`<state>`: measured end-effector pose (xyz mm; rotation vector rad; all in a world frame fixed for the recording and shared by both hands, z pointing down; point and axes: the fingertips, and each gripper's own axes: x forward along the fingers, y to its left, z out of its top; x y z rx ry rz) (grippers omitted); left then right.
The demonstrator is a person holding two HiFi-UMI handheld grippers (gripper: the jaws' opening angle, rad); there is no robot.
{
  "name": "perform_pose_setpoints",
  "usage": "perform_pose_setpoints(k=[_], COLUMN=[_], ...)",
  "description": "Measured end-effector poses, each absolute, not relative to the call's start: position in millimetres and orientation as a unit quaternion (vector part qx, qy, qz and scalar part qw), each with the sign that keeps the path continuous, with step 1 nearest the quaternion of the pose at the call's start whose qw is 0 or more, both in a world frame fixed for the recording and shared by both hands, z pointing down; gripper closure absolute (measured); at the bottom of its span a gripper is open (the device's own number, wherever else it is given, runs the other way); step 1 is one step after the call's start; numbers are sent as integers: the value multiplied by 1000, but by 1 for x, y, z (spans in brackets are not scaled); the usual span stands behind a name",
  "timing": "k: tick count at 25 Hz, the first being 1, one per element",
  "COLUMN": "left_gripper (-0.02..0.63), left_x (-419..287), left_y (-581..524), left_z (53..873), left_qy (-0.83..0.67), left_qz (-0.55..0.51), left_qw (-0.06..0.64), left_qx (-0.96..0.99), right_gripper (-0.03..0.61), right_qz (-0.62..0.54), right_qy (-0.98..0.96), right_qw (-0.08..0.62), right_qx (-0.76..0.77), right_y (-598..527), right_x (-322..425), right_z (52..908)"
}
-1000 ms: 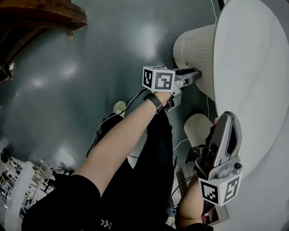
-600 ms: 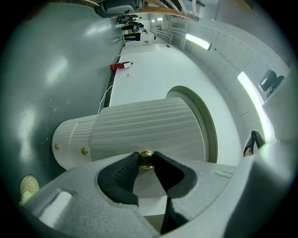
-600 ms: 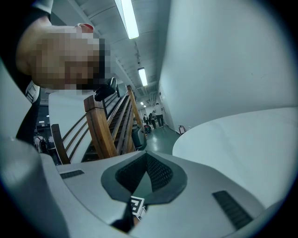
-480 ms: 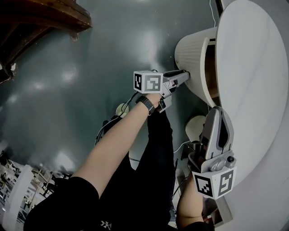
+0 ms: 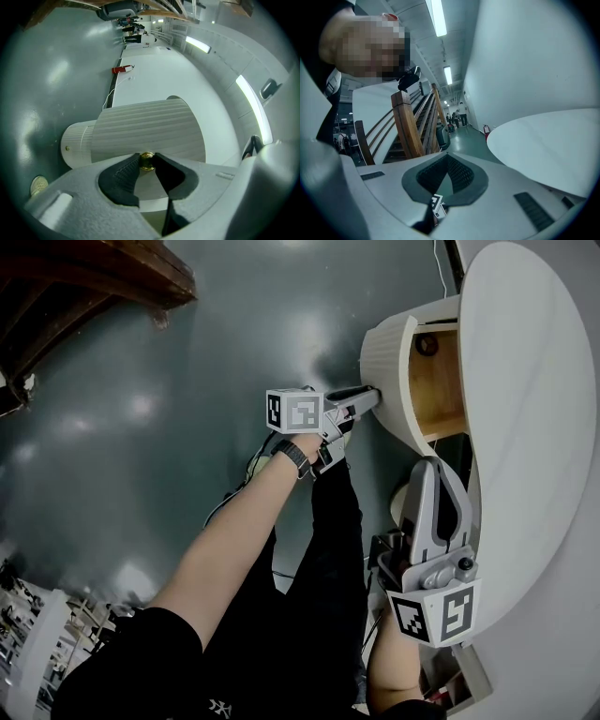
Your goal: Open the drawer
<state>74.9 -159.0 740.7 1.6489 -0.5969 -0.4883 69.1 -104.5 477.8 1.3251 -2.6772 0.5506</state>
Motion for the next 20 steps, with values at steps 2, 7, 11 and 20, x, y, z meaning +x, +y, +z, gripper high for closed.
perform_pose_setpoints(k=[2, 7, 11, 20], left_gripper=[506, 506, 506, 506], left_x=[68, 47, 31, 10], left_y=[-154, -135, -122, -107], left_z=[742, 742, 747, 750], left_qy=[-258, -255, -254, -249], left_qz=[-211, -206, -205, -194], left_qw=[614, 616, 617, 618], left_qx=[715, 716, 716, 720], right_gripper=[563, 563, 563, 563], right_qz=[181, 181, 180, 182], right_qy=[-880, -881, -880, -878], right_qw=[53, 52, 53, 54], right_qx=[435, 435, 435, 440], right_y=[-99, -82, -70, -58], right_x=[64, 47, 38, 26], right_z=[479, 475, 476, 478])
